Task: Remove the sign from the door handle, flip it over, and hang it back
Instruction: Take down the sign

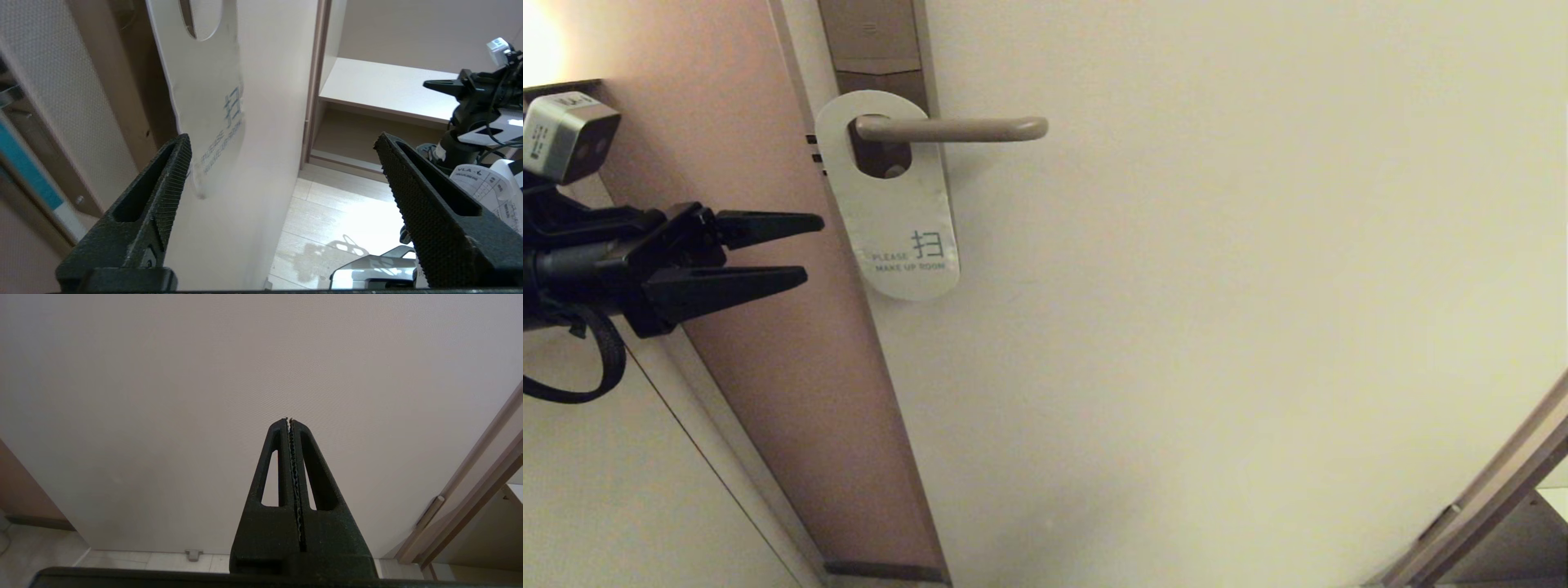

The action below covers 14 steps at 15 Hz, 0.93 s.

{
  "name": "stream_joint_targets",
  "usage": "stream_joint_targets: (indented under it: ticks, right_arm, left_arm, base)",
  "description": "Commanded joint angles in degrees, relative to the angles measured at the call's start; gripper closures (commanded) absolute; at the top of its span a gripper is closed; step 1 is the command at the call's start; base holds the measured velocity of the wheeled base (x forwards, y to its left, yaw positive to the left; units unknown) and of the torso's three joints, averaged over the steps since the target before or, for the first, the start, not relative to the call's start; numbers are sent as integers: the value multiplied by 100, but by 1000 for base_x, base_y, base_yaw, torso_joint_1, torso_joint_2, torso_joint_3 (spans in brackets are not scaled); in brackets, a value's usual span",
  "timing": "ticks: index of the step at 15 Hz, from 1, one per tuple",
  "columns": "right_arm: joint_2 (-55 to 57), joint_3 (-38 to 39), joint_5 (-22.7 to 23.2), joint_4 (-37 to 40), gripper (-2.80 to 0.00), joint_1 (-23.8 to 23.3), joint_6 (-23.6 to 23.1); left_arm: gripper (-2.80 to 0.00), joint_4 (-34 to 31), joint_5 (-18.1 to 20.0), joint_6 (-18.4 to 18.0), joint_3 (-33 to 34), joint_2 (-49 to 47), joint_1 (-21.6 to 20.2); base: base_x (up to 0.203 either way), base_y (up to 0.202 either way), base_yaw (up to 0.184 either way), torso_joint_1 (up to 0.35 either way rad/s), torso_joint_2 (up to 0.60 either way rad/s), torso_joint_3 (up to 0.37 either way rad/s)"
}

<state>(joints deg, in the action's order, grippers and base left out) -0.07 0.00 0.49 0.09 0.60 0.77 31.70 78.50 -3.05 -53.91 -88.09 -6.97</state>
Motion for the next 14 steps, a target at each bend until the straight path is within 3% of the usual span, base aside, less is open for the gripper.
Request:
stream_joint_targets:
  ticks: [1, 14]
  right_arm:
    - [7, 0, 3, 0, 0, 2, 2]
    - [7, 0, 3, 0, 0, 2, 2]
  left_arm:
    - [-280, 21, 37, -3, -59, -68, 39]
    - [-280, 21, -34, -11, -190, -173, 381]
  base:
    - [0, 0, 0, 0, 0, 0]
    - [0, 0, 0, 0, 0, 0]
